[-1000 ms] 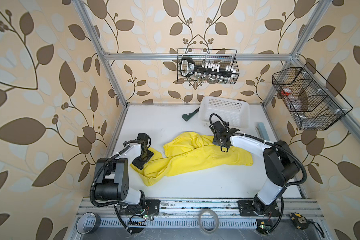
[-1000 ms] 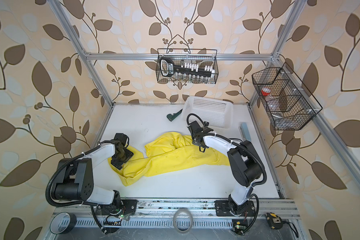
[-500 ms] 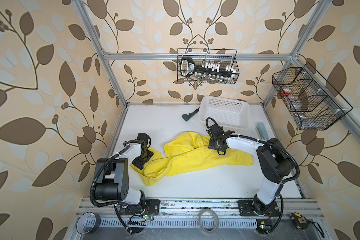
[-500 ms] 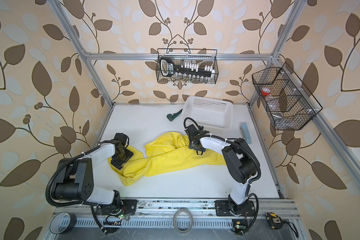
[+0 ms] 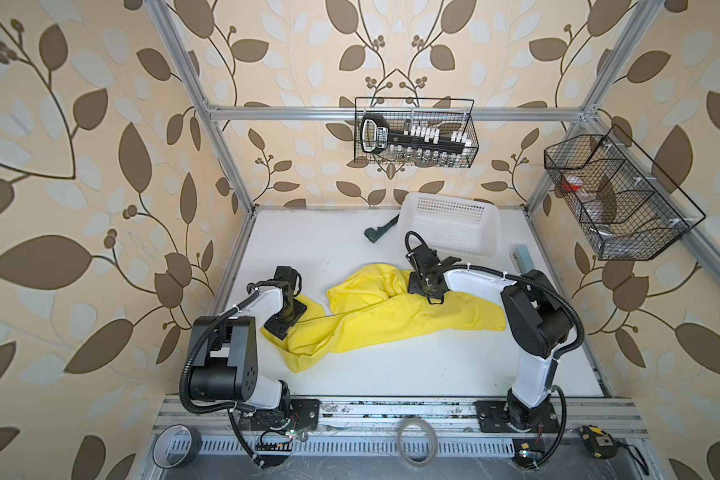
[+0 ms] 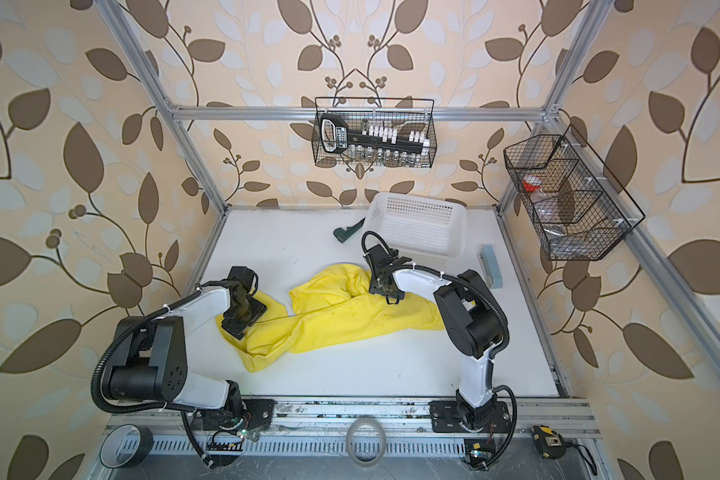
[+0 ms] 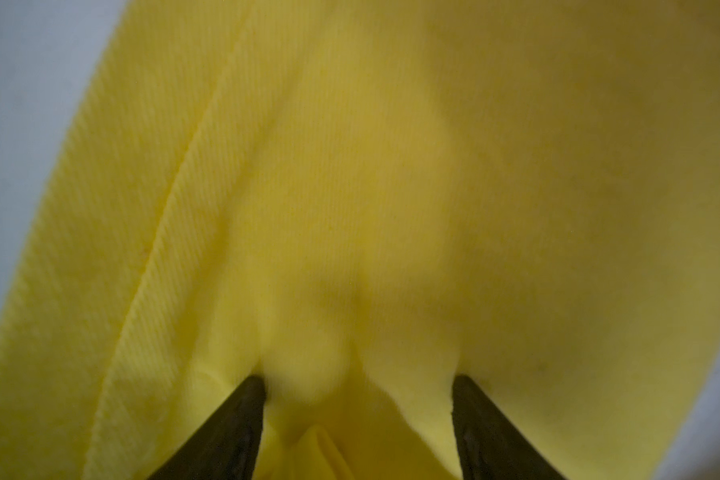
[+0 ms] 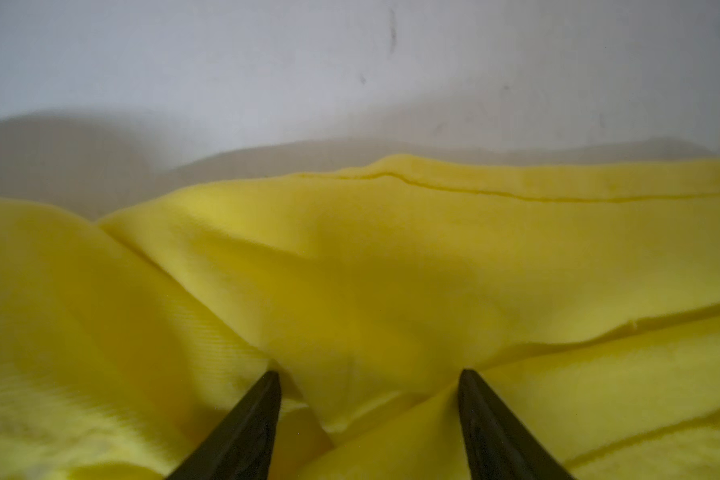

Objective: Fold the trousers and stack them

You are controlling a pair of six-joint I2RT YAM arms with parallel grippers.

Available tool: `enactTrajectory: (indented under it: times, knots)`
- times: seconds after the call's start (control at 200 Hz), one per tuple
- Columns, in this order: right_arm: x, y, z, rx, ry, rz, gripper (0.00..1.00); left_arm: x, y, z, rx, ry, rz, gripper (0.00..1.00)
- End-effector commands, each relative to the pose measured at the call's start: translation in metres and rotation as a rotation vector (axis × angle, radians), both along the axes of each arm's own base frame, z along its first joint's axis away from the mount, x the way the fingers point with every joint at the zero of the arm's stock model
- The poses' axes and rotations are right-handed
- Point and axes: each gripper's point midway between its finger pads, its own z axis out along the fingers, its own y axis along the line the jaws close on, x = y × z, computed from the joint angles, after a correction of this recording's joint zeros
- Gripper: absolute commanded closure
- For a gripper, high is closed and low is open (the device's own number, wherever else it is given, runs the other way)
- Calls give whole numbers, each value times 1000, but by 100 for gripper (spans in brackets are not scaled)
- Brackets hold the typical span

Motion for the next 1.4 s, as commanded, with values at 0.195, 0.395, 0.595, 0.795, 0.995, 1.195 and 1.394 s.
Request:
enactTrajectory:
  times: [0.195, 0.395, 0.595, 0.795, 0.995, 1.195, 1.394]
  knots:
    - [-35, -25, 1, -117, 26, 3, 59, -10, 7, -12, 15, 44, 14, 27]
    - [-45, -41, 12, -160, 11, -11, 72, -11, 8, -14, 16, 50, 13, 28]
    - [-62, -46, 4, -131, 38, -22, 86, -11, 7, -14, 15, 51, 12, 29]
    - [-62, -53, 27, -144, -9, -40, 100, -11, 8, -13, 17, 49, 11, 34]
    - [-68, -52, 74, -132, -106, -51, 100, -14, 7, -17, 13, 62, 20, 40]
    - [-112, -66, 100, -143, -148, -104, 98, -10, 9, -16, 20, 63, 24, 44]
    - [-147, -68, 74, -83, -89, -128, 94, -11, 8, -19, 17, 70, 31, 45]
